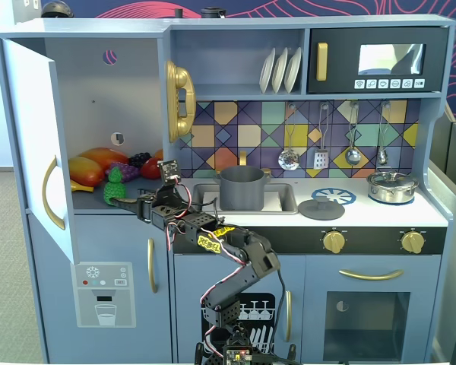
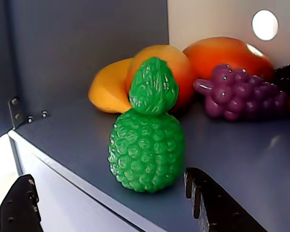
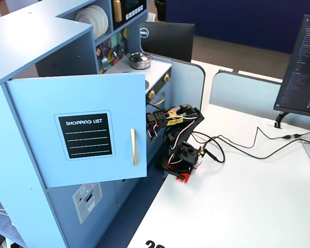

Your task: Pick up the green pineapple from the left cabinet and place it in the gray recipient

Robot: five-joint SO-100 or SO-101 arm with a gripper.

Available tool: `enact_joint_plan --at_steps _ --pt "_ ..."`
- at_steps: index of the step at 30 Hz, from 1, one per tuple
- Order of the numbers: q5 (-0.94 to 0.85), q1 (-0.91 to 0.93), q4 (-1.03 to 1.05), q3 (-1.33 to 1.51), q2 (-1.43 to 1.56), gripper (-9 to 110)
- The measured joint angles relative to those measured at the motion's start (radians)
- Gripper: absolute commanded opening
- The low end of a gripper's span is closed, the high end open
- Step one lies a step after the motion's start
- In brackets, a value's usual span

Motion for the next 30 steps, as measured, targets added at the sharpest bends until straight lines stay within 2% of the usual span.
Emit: enact_joint_plan --at_steps 30 --pt "-0.028 0.008 -0.106 -0.422 -0.561 32"
